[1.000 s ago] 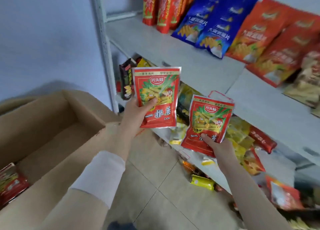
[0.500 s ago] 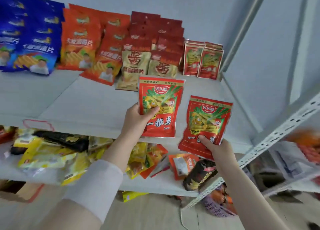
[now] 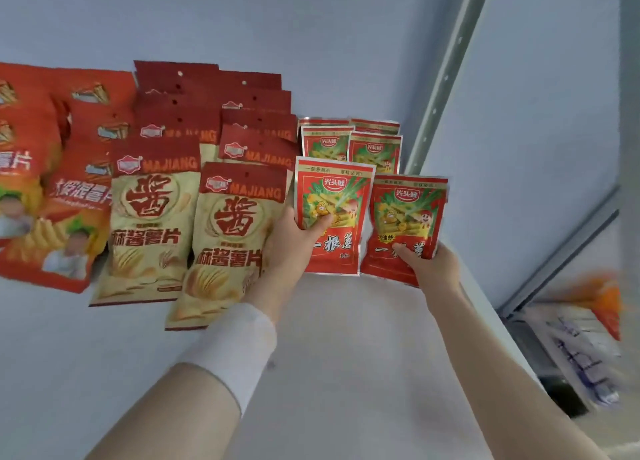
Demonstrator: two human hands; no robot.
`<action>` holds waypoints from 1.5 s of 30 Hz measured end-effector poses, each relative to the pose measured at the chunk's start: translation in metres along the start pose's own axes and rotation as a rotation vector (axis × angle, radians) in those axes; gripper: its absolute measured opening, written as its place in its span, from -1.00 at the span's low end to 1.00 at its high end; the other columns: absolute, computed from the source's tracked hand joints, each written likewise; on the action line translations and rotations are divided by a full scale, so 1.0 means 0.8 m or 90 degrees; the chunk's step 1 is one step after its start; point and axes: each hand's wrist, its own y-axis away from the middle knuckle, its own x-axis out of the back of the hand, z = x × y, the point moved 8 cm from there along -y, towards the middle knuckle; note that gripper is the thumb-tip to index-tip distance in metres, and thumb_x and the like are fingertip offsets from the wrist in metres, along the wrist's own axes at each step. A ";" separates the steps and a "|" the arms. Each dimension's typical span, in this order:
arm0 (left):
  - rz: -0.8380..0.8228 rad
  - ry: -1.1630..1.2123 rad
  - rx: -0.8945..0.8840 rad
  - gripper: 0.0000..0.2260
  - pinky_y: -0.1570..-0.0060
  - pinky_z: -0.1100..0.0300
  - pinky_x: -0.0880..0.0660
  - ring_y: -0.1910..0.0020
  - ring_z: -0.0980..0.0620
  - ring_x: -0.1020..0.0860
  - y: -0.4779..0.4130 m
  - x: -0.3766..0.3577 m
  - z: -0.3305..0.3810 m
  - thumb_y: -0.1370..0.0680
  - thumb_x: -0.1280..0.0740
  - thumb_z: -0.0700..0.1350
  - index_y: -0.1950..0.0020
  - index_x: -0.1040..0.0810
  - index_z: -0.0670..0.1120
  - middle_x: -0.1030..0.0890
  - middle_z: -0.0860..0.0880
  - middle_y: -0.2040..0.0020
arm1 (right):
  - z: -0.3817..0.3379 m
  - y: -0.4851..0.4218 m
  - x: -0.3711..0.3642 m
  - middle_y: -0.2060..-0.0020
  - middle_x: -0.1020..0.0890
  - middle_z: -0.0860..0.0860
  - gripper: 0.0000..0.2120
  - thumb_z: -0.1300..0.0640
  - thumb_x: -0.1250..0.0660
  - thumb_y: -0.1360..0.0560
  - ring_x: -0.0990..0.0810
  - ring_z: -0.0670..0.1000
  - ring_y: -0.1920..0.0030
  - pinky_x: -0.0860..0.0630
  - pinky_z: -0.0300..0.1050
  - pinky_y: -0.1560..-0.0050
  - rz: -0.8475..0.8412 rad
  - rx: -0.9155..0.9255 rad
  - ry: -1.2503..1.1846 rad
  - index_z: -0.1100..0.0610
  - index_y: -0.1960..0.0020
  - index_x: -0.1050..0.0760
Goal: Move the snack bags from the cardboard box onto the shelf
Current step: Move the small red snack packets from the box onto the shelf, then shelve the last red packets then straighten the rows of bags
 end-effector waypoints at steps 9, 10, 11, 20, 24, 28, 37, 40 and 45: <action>0.023 -0.016 0.076 -0.70 0.00 0.03 -0.56 -0.02 0.01 -0.60 -0.125 -0.056 -0.031 -0.45 -0.41 0.09 -0.06 -0.37 0.06 -0.55 0.08 0.02 | -0.010 -0.127 -0.067 0.13 -0.57 -0.08 -0.65 -0.02 -0.50 -0.33 -0.56 -0.08 0.19 -0.45 -0.24 0.25 -0.034 0.001 -0.003 -0.06 0.00 -0.40; 0.029 -0.018 0.086 -0.69 -0.04 -0.01 -0.56 -0.03 0.00 -0.60 -0.133 -0.058 -0.037 -0.45 -0.41 0.09 -0.07 -0.37 0.06 -0.55 0.07 0.00 | -0.010 -0.132 -0.070 0.13 -0.57 -0.09 -0.65 -0.02 -0.50 -0.34 -0.55 -0.11 0.21 -0.42 -0.28 0.28 -0.036 0.007 0.001 -0.07 0.00 -0.39; 0.035 -0.023 0.093 -0.69 -0.05 -0.03 -0.55 -0.03 0.00 -0.60 -0.139 -0.059 -0.041 -0.45 -0.41 0.10 -0.07 -0.37 0.06 -0.56 0.06 0.00 | -0.010 -0.137 -0.072 0.12 -0.57 -0.09 -0.65 -0.02 -0.50 -0.34 -0.55 -0.11 0.21 -0.42 -0.29 0.29 -0.039 0.013 0.008 -0.07 0.00 -0.39; 0.116 -0.048 0.110 -0.61 0.05 0.13 -0.50 -0.09 -0.02 -0.57 -0.155 -0.059 -0.052 -0.49 -0.39 0.02 -0.21 -0.35 -0.07 -0.55 -0.06 -0.16 | -0.006 -0.160 -0.079 -0.10 -0.58 0.02 -0.44 -0.07 -0.50 -0.32 -0.50 -0.07 0.07 -0.43 -0.21 0.13 -0.011 0.044 0.114 0.07 -0.21 -0.37; 0.128 -0.089 0.093 -0.57 -0.05 0.06 -0.50 -0.15 -0.08 -0.55 -0.158 -0.060 -0.046 -0.49 -0.39 -0.01 -0.26 -0.34 -0.14 -0.54 -0.10 -0.20 | -0.002 -0.161 -0.081 -0.15 -0.55 0.04 -0.37 -0.10 -0.50 -0.31 -0.54 -0.01 -0.03 -0.47 -0.14 0.06 0.020 0.048 0.147 0.08 -0.24 -0.30; 0.153 -0.138 0.081 -0.57 -0.08 0.06 -0.47 -0.17 -0.08 -0.53 -0.159 -0.057 -0.042 -0.48 -0.39 0.00 -0.24 -0.36 -0.15 -0.53 -0.11 -0.19 | -0.001 -0.158 -0.082 -0.26 -0.42 0.08 -0.25 -0.18 -0.43 -0.35 -0.42 0.08 -0.28 -0.43 0.04 -0.21 0.047 0.064 0.254 0.08 -0.41 -0.24; 0.160 -0.241 0.020 -0.29 -0.43 -0.08 -0.20 -0.49 -0.12 -0.14 -0.157 -0.070 -0.030 -0.53 -0.33 0.01 -0.53 -0.02 -0.15 -0.13 -0.14 -0.51 | -0.016 -0.148 -0.081 -0.37 -0.28 0.15 -0.15 -0.18 -0.35 -0.42 -0.22 0.12 -0.40 -0.26 0.07 -0.36 0.068 0.108 0.357 0.14 -0.50 -0.01; 0.153 -0.373 -0.078 -0.33 -0.46 0.04 -0.05 -0.52 -0.10 -0.01 -0.145 -0.077 -0.005 -0.55 -0.28 0.02 -0.53 -0.01 -0.15 -0.04 -0.14 -0.54 | -0.031 -0.136 -0.076 -0.36 -0.31 0.12 -0.25 -0.15 -0.32 -0.46 -0.27 0.11 -0.37 -0.28 0.06 -0.35 0.090 0.161 0.389 0.11 -0.49 -0.07; 0.069 -0.596 -0.283 -0.60 -0.32 0.08 -0.31 -0.35 -0.06 -0.38 -0.097 -0.090 0.059 -0.59 -0.24 -0.02 -0.39 -0.32 -0.09 -0.44 -0.08 -0.34 | -0.069 -0.097 -0.073 -0.39 -0.31 0.10 -0.43 -0.08 -0.21 -0.54 -0.26 0.12 -0.39 -0.21 0.04 -0.38 0.067 0.243 0.498 0.11 -0.46 -0.17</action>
